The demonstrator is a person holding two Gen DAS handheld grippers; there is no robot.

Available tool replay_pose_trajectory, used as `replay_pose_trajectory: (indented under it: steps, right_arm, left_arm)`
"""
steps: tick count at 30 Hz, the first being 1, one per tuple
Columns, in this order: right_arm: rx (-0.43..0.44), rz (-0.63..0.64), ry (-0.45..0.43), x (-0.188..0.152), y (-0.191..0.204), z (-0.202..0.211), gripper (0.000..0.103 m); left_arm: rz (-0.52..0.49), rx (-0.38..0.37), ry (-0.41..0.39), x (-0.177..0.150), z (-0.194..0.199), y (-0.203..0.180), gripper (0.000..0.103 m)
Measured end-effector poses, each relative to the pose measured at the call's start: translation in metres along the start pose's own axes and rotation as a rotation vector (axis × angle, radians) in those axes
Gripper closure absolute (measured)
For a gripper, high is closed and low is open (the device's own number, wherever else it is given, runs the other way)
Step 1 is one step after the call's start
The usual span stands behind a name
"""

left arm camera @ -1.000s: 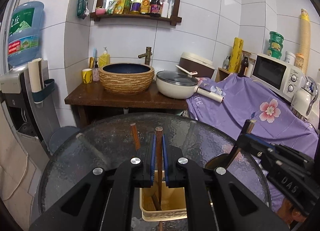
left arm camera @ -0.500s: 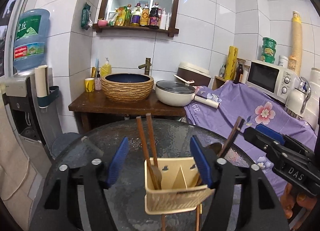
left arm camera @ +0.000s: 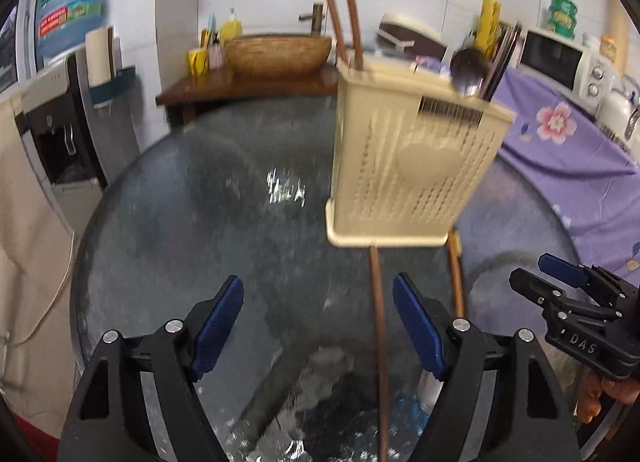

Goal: Organize utensils
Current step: 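Withdraw both tools from the holder back toward the remaining utensils, then grasp a wooden chopstick with the left tool while the right tool grasps a gold-tipped black chopstick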

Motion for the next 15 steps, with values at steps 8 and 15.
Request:
replay_pose_trajectory:
  steps: [8,15]
  right_arm:
    - [-0.034,0.032,0.097,-0.018,0.017,-0.030,0.044]
    - [-0.040,0.068,0.130,-0.021,0.025,-0.034,0.044]
  left_arm:
    - [0.000,-0.009,0.076,-0.029,-0.017,-0.003,0.034]
    - [0.001,-0.020,0.077,-0.029,-0.014,-0.004,0.034]
Point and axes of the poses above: each gripper's, at about its wrist camera, not at the fingertips, and z roughly against the way its jaws point, y to its left, x to its top, the point moved 4 cm from there along -z, roughly the way its jaws point, and after that the axes turned 14 degrees about x, right-handed, at the moved point
